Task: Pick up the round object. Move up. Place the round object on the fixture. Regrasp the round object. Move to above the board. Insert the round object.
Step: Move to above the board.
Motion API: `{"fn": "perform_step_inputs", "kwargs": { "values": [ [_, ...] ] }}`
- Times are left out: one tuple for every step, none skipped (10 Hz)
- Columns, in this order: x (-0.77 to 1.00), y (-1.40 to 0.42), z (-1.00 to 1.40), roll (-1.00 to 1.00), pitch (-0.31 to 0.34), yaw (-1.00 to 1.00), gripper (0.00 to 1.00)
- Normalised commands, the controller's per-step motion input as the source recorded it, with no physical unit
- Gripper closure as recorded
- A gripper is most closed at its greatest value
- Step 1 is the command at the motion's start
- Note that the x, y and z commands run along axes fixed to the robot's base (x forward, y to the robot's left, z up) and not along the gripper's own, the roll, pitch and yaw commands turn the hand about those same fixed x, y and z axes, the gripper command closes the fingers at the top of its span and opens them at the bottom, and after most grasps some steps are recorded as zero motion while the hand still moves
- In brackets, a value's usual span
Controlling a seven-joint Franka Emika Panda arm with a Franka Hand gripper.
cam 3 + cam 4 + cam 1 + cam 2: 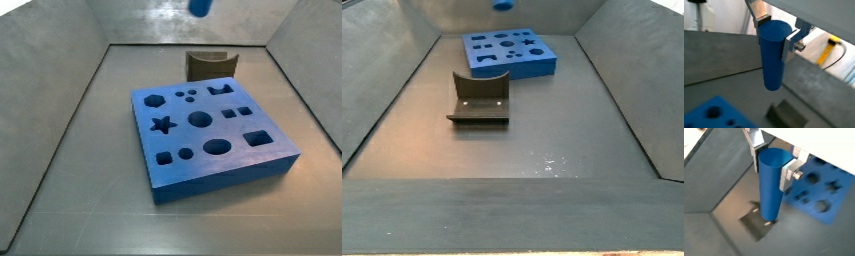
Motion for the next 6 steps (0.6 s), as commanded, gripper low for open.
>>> {"fn": "perform_step_inputs", "kwargs": {
  "values": [
    [-0.92, -1.0, 0.36, -1.0, -0.069, -0.13, 1.0],
    [-0.6, -0.57, 0.22, -1.0, -0.08, -0.13, 1.0],
    [-0.44, -0.38, 0.14, -1.0, -0.079, -0.13, 1.0],
    [-0.19, -0.11, 0.05, -1.0, -0.062, -0.12, 1.0],
    [-0.13, -0.05, 0.03, -1.0, -0.064, -0.12, 1.0],
    [-0.09, 0.0, 0.01, -0.76, -0.052, -0.08, 1.0]
  ]
}}
